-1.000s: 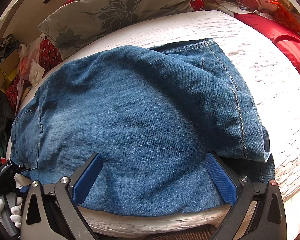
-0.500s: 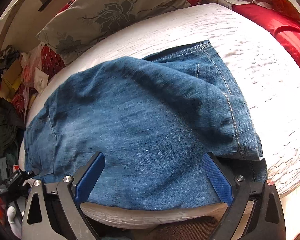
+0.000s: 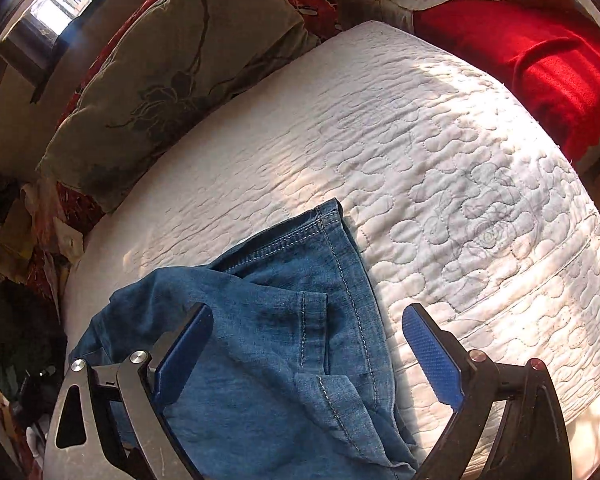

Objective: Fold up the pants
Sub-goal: 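Grasp the jeans waistband with the left tool while the right tool grasps the hem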

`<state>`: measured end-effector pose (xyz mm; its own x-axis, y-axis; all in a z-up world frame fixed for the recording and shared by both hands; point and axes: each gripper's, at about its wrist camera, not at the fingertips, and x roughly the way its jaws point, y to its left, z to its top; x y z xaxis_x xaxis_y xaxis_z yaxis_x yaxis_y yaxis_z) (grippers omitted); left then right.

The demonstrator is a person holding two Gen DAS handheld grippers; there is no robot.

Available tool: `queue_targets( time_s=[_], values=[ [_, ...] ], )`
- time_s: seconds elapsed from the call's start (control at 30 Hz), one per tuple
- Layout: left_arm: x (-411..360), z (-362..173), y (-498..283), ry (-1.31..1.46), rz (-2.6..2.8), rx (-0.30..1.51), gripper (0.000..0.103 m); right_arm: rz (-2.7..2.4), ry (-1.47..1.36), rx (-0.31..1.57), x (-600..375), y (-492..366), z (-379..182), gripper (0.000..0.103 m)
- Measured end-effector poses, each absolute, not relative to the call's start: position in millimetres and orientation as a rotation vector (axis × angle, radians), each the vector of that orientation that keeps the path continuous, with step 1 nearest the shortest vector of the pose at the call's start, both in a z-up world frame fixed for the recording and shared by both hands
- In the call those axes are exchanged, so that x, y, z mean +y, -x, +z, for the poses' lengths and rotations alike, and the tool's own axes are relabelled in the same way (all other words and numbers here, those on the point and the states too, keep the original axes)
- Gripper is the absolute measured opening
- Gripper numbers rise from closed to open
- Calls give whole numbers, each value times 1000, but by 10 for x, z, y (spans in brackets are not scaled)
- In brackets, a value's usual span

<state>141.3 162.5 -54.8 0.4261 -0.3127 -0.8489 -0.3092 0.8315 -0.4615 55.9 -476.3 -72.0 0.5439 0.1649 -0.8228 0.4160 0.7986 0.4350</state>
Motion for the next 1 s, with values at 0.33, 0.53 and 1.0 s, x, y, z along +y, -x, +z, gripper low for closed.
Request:
queue_targets(
  time_s=[0.33, 0.53, 1.0],
  values=[
    [1674, -706, -1973, 682, -90, 1307, 103, -132, -670, 1091, -4706, -758, -1000, 89],
    [1767, -914, -2039, 728, -90, 1360, 103, -124, -748, 1087, -4802, -761, -1049, 89],
    [1590, -864, -1999, 688, -154, 1324, 44, -164, -522, 1063, -4481, -996, -832, 16]
  ],
)
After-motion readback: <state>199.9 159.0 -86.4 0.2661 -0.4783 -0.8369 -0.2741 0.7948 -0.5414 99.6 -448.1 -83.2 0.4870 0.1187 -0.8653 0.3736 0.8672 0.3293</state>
